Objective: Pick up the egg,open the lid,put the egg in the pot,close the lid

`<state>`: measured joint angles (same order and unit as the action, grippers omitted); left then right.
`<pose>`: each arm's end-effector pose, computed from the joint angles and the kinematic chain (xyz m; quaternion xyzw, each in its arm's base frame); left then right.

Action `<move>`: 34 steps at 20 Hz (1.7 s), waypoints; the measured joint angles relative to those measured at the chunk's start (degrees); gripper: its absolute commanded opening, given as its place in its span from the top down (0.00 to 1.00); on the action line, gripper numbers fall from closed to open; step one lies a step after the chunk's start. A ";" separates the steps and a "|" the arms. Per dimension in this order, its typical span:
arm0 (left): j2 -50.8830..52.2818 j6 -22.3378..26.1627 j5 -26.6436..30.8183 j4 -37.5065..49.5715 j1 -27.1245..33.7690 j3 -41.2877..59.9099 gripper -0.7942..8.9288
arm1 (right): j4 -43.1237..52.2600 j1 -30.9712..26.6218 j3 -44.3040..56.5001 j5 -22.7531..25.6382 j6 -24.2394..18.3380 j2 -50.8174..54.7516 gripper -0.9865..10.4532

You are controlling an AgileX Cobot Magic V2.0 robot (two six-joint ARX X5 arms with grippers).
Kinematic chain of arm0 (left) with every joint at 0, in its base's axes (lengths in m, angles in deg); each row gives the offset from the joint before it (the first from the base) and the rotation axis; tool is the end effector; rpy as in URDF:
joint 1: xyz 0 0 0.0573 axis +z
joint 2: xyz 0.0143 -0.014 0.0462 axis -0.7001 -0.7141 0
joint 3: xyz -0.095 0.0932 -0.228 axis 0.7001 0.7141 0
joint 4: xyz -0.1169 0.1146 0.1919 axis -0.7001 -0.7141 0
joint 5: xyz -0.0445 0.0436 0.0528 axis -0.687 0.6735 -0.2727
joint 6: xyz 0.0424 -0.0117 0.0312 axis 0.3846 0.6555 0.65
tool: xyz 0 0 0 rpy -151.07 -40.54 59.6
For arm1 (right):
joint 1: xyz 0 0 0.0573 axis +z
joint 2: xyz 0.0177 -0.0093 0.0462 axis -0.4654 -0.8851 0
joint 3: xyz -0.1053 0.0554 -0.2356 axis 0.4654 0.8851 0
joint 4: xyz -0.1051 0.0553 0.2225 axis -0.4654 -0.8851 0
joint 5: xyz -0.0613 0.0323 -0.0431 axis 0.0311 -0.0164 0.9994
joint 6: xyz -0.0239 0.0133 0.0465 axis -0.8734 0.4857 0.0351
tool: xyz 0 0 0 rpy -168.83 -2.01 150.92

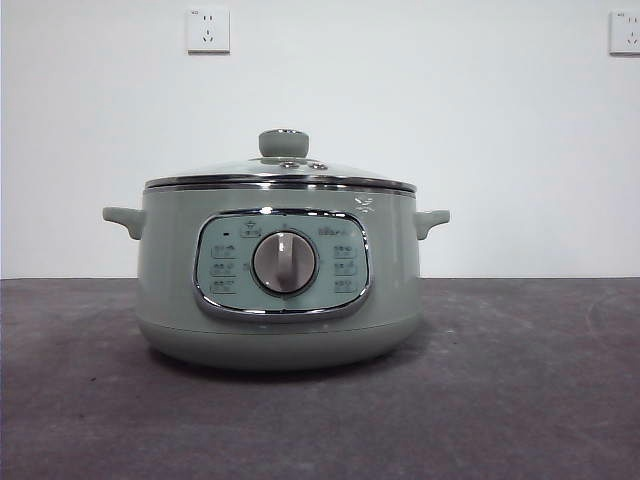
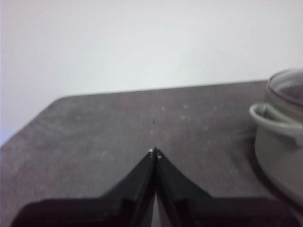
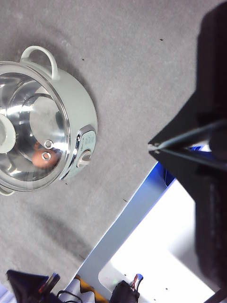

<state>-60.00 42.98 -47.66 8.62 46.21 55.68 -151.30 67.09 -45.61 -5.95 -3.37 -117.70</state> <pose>0.0965 0.0030 0.1671 0.0255 0.0111 0.0138 0.9995 0.0824 0.0724 0.4311 -0.0491 0.3948 0.3393 0.8524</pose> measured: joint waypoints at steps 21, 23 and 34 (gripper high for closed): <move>0.00 -2.60 -0.11 -9.11 0.02 -0.02 0.92 | 0.00 0.00 0.00 0.00 0.00 0.04 0.91; 0.00 -2.60 -0.11 -9.11 0.02 -0.02 0.92 | 0.00 -0.09 0.00 0.09 0.00 0.13 0.91; 0.00 -2.60 -0.04 -9.11 0.02 -0.02 0.92 | 33.14 -28.48 17.73 -6.10 -13.94 23.10 0.91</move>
<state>-60.00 40.38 -47.71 -0.49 46.24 55.66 -118.16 38.61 -27.88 -12.05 -17.32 -94.60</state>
